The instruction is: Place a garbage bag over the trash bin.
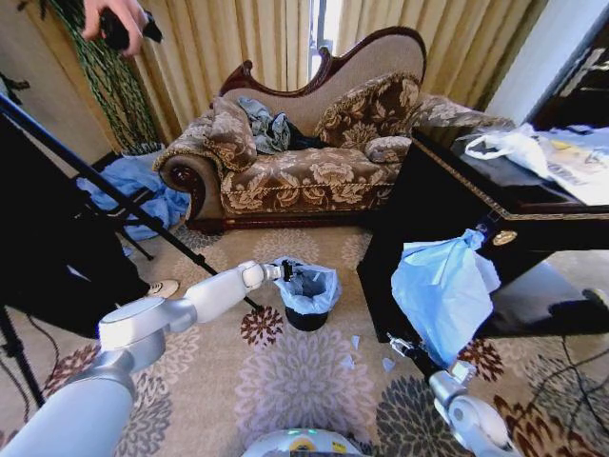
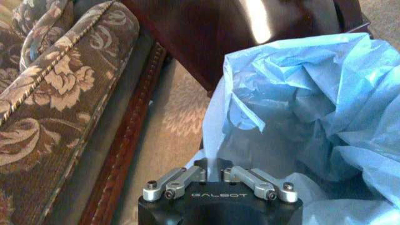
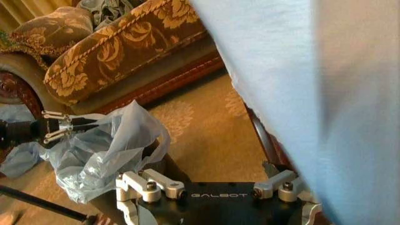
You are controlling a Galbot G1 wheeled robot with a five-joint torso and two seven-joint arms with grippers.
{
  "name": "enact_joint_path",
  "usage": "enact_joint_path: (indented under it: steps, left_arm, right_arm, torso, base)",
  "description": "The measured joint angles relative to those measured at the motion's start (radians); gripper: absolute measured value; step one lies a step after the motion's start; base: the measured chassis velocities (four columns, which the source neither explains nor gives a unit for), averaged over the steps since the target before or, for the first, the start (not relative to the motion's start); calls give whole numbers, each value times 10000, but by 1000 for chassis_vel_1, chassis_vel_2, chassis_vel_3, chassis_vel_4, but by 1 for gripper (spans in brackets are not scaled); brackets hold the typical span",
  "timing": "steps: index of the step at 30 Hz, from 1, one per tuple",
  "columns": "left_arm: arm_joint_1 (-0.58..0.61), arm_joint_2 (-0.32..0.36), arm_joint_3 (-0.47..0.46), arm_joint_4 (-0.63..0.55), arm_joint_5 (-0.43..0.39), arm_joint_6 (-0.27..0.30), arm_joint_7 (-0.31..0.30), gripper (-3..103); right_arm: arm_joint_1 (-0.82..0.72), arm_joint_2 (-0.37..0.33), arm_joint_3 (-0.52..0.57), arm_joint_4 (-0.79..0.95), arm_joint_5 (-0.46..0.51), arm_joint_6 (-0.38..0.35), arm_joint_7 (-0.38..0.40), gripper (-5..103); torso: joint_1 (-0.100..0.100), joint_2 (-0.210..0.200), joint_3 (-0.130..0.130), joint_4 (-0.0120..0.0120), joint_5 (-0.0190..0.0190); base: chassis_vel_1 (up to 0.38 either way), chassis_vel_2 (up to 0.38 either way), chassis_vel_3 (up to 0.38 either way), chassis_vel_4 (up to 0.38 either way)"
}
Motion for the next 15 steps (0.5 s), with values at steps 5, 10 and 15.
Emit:
enact_joint_path:
  steps: [5, 10, 15]
  left_arm:
    - [5, -266, -141, 419, 229, -244, -215, 0]
    - [2, -591, -460, 1027, 257, -450, -487, 0]
    - [-93, -915, -1048, 1887, 115, -685, -784, 0]
  right_arm:
    - [-45, -15, -5, -47, 2, 55, -44, 100]
    - [-144, -69, 58, -51, 20, 106, -68, 100]
    - [-397, -64, 84, 67, 7, 132, -92, 100]
  torso:
    - [0, 0, 0, 0, -1]
    - [0, 0, 0, -1, -1]
    - [0, 0, 0, 0, -1]
  base:
    - [0, 0, 0, 0]
    - [0, 0, 0, 0]
    - [0, 0, 0, 0]
